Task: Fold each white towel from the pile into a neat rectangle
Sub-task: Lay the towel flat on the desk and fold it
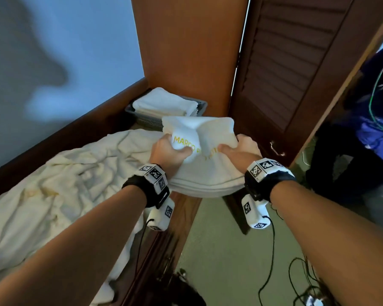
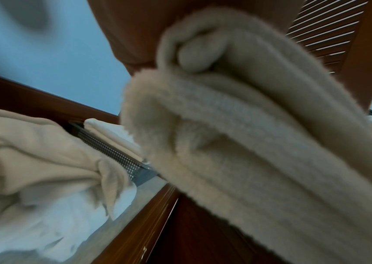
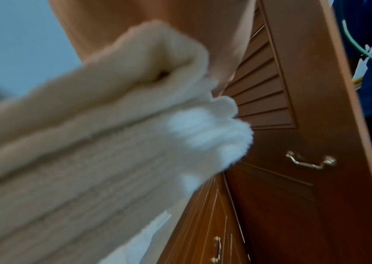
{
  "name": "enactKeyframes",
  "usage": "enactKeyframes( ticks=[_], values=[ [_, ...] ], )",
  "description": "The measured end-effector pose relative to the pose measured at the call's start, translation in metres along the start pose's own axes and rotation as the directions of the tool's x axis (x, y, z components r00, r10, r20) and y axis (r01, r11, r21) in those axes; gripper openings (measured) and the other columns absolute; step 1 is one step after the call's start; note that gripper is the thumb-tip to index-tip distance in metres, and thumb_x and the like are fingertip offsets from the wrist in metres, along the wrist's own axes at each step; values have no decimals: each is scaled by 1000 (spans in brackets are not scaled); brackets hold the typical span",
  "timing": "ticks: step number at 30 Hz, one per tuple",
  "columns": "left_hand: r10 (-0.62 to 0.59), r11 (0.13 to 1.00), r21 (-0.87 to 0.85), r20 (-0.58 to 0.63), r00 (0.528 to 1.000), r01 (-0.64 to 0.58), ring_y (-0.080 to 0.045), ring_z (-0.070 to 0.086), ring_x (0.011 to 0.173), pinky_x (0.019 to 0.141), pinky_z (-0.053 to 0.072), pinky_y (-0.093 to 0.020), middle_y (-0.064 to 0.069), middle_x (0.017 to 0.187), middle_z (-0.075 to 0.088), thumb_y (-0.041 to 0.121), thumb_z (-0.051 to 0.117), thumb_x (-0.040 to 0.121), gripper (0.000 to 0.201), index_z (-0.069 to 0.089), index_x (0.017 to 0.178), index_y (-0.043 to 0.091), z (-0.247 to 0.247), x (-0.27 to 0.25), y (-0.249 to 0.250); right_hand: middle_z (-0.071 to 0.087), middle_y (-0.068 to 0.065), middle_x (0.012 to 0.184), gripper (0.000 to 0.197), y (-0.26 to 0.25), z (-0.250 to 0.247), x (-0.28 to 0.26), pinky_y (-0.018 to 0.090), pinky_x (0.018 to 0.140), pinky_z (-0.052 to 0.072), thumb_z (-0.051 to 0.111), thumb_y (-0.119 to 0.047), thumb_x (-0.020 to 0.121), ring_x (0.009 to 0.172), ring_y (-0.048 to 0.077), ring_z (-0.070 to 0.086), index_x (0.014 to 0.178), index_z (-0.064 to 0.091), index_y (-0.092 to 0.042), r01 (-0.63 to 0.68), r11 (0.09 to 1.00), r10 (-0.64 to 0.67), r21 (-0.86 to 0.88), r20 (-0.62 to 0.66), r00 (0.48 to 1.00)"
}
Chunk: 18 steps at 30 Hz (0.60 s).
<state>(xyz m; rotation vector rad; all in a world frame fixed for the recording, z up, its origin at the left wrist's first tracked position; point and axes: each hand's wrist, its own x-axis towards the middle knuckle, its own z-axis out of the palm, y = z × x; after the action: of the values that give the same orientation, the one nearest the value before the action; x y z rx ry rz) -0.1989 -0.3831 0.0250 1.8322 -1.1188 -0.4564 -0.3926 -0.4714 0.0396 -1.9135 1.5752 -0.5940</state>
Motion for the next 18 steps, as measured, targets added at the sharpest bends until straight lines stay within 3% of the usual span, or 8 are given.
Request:
enactKeyframes(
  ticks=[3,7,11,15,18],
  values=[
    [-15,1000,-12,12,1000,15,-27,65,86,69,45,-29,-3,85,70,47,72,66,42,66,87,12,22,64,-1,65,8,108,38,-5,3,64,32,76,44,69,-49,83,100,31,63,101,56,-17,-2,1000,2,-20,-3,1000],
    [-27,999,-31,-5,1000,27,-27,65,92,83,55,-43,-6,96,70,49,77,70,46,65,95,12,43,140,-7,66,10,109,42,-18,8,146,38,82,51,67,-50,83,99,33,63,104,57,-15,7,999,-7,-53,-6,1000],
    [-48,998,-39,-46,998,46,-28,64,94,83,55,-44,-7,100,69,40,78,79,40,63,100,9,53,191,-15,65,11,109,44,-32,18,211,38,82,51,65,-52,82,100,35,63,106,57,-16,53,990,-50,-133,25,998],
    [-99,994,-58,-89,991,94,-25,64,92,79,53,-37,-6,100,69,40,77,82,40,60,100,9,54,238,-29,62,7,96,39,-52,37,276,35,79,49,64,-51,84,96,34,62,105,56,-19,154,973,-139,-173,92,986],
    [-150,987,-68,-84,985,145,-23,64,94,79,51,-34,-4,102,68,38,74,86,34,59,99,10,55,275,-40,64,10,102,48,-68,59,332,37,81,48,64,-50,85,98,34,61,119,55,-17,261,939,-234,-222,140,962]
  ],
)
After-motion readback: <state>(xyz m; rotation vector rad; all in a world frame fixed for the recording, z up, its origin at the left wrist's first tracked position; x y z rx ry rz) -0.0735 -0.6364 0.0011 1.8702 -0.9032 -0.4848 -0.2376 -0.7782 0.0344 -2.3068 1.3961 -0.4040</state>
